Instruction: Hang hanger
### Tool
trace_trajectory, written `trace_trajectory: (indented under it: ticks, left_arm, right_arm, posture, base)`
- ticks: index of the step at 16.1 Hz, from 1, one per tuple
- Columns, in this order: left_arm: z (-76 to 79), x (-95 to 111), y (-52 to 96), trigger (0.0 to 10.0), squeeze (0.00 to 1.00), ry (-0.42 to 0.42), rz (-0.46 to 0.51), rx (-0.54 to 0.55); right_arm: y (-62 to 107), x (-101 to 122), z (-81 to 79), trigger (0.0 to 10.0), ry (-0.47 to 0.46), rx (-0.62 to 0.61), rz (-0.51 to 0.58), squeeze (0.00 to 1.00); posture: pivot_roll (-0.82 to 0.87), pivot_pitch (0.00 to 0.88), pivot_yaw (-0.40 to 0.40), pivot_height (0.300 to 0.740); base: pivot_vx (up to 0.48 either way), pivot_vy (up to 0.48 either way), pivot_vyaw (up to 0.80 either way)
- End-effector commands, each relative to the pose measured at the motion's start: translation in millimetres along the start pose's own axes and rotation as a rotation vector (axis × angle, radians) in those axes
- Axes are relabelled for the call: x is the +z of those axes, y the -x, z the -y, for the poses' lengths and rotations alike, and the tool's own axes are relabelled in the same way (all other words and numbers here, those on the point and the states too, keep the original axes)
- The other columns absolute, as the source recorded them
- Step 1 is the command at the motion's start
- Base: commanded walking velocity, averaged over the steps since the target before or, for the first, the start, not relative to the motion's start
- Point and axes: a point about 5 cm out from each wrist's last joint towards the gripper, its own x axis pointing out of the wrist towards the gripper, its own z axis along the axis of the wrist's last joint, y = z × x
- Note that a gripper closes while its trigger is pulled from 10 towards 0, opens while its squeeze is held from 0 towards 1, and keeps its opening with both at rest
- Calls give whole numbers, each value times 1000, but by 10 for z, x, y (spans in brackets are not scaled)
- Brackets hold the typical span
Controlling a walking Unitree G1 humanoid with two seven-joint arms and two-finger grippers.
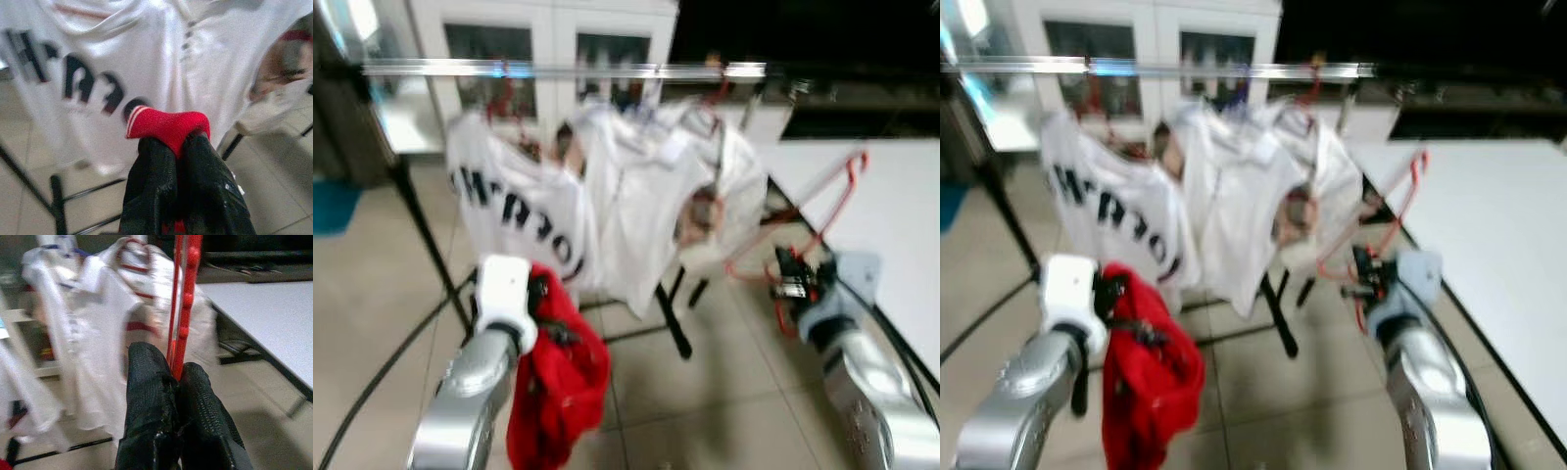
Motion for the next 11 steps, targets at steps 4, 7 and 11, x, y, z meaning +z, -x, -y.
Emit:
trace_trajectory:
  ticks: [4, 7, 11]
  left_arm:
    - [18, 255, -107, 10000, 0, -62, 55, -83]
    - [-50, 335, -265, 10000, 0, -111, 61, -73]
    - [-26, 370, -299, 10000, 0, -103, 80, -80]
  right_arm:
    - [43, 159, -98, 10000, -29, -40, 80, 0]
    - [91, 161, -90, 10000, 12, -142, 129, 0]
    - [60, 179, -145, 10000, 42, -144, 156, 0]
  posture:
    - [-156, 0, 33, 740]
    - [-169, 0, 72, 740]
    - [-175, 0, 80, 740]
  base:
    - [0, 0, -800]
    - [0, 0, -800]
    - [0, 0, -800]
